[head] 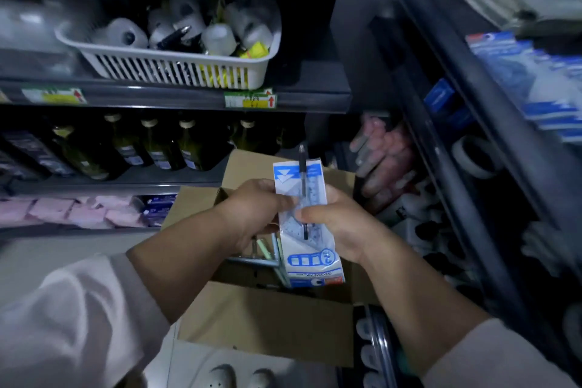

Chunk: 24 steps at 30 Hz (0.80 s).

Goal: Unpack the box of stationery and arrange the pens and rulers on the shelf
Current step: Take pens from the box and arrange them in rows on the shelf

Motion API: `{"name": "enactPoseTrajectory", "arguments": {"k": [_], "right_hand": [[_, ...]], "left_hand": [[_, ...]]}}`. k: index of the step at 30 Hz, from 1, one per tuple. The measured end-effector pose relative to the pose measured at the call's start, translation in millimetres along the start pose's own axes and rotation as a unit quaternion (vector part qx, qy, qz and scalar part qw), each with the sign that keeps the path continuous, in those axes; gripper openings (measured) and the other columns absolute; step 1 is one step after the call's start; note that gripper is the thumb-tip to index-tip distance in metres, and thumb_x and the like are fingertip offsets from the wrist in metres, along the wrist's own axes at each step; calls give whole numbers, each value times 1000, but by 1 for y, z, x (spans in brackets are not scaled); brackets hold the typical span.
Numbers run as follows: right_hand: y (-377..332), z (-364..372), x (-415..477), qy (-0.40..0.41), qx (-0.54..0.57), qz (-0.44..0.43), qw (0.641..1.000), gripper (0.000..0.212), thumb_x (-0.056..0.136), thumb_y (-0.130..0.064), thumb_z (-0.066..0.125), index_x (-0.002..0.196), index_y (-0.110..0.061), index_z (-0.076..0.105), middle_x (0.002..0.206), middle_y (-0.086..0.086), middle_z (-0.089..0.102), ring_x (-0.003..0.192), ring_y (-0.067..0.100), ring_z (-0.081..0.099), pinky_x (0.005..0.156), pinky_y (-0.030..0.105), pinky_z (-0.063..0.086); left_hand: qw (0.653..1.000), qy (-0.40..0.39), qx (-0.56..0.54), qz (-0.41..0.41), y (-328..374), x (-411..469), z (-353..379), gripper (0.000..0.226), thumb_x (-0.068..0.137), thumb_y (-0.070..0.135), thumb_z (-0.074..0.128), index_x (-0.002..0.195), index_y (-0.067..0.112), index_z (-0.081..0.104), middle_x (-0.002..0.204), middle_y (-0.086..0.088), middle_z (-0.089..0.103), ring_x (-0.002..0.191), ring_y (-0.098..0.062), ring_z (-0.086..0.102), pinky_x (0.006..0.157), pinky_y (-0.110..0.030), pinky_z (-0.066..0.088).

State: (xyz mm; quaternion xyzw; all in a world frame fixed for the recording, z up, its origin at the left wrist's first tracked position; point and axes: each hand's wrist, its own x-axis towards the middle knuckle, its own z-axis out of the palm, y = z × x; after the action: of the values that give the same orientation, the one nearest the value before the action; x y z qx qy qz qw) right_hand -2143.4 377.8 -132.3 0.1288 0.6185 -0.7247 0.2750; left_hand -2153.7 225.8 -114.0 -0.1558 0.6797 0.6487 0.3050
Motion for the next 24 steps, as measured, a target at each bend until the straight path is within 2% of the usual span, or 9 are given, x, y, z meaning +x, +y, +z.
{"name": "enactPoseTrajectory", "arguments": {"k": [4, 7, 12, 15, 18, 19, 20, 22, 24], "right_hand": [[-31, 5, -33, 33, 13, -38, 999, 54, 66, 7, 51, 120, 1, 57, 104, 23, 65, 88, 30, 66, 72, 35, 55], [-53, 5, -59, 33, 45, -50, 997, 36, 89, 10, 41, 119, -2, 56, 107, 20, 66, 88, 28, 67, 74, 40, 56], [-83, 5, -95, 164, 16, -45, 985, 21, 97, 0, 39, 95, -14, 55, 92, 9, 65, 78, 20, 61, 70, 31, 49], [-102, 5, -119, 255, -5, -82, 963, 23, 97, 0, 40, 84, -16, 52, 71, 2, 56, 53, 10, 45, 50, 21, 35], [-122, 5, -147, 290, -44, -131, 947, 7, 94, -13, 55, 88, -15, 59, 58, -3, 46, 39, 6, 33, 39, 19, 25], [-128, 6, -156, 304, -61, -140, 940, 3, 91, -18, 61, 94, -16, 62, 59, -5, 51, 39, 5, 38, 39, 20, 29], [-133, 5, -164, 322, -83, -147, 932, 12, 88, -21, 65, 100, -18, 64, 66, -6, 59, 45, 6, 50, 42, 23, 39], [-138, 1, -178, 339, -141, -160, 916, 26, 84, -22, 71, 109, -19, 64, 90, -2, 70, 76, 13, 68, 66, 30, 55], [-140, -2, -194, 311, -195, -163, 916, 28, 82, -19, 73, 109, -16, 65, 97, -1, 72, 89, 14, 69, 81, 30, 55]], "left_hand": [[999, -29, 5, 20, 35, -27, 10, 16, 91, 3, 57, 105, 7, 65, 95, -12, 72, 73, -20, 69, 55, -23, 55], [999, -28, 4, 36, 60, -46, 11, 15, 93, 4, 55, 104, 8, 62, 91, -11, 71, 67, -19, 69, 45, -23, 51], [997, -20, 31, 65, 95, -76, 11, 12, 92, 9, 58, 104, 12, 61, 92, -8, 72, 73, -18, 70, 52, -28, 53], [984, -36, 125, 122, 111, -91, 14, 14, 91, 7, 58, 103, 11, 65, 86, -4, 71, 67, -14, 66, 52, -23, 50], [950, -56, 239, 190, 127, -107, 22, 7, 91, 13, 60, 90, 14, 68, 79, -4, 72, 62, -12, 64, 53, -21, 46], [935, -63, 279, 210, 131, -113, 25, 8, 90, 15, 62, 85, 15, 67, 76, -1, 71, 62, -10, 63, 53, -20, 45], [918, -69, 318, 227, 136, -118, 29, 10, 89, 16, 62, 80, 16, 67, 72, 1, 69, 61, -8, 60, 52, -17, 44], [879, -86, 392, 258, 146, -127, 38, 14, 88, 15, 62, 75, 15, 65, 68, 3, 64, 61, -7, 57, 48, -12, 41], [845, -103, 441, 285, 154, -134, 50, 17, 88, 14, 62, 72, 17, 65, 67, 4, 62, 64, -10, 56, 54, -18, 42]]}}
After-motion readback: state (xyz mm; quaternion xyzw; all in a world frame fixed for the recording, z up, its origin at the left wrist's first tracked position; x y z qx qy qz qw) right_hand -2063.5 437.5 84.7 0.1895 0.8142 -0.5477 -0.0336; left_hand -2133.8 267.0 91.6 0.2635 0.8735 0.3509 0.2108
